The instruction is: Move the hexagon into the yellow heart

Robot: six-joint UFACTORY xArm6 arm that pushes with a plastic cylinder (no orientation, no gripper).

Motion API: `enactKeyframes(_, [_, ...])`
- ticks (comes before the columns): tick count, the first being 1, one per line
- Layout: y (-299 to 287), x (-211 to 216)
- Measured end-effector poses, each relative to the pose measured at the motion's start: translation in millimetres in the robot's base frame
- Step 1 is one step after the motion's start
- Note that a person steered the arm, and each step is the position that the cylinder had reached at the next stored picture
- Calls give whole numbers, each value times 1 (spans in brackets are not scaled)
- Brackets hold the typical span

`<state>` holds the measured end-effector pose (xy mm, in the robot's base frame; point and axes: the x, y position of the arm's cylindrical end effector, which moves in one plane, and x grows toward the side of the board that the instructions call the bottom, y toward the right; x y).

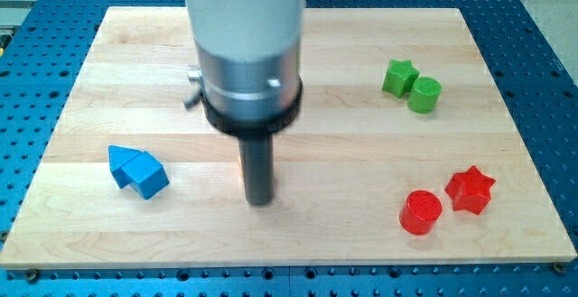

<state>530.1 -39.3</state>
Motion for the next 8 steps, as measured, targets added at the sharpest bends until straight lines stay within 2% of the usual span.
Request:
enactKeyframes(2, [-8,-106])
enactKeyframes(4, [72,-101])
enactKeyframes(8, [87,-90])
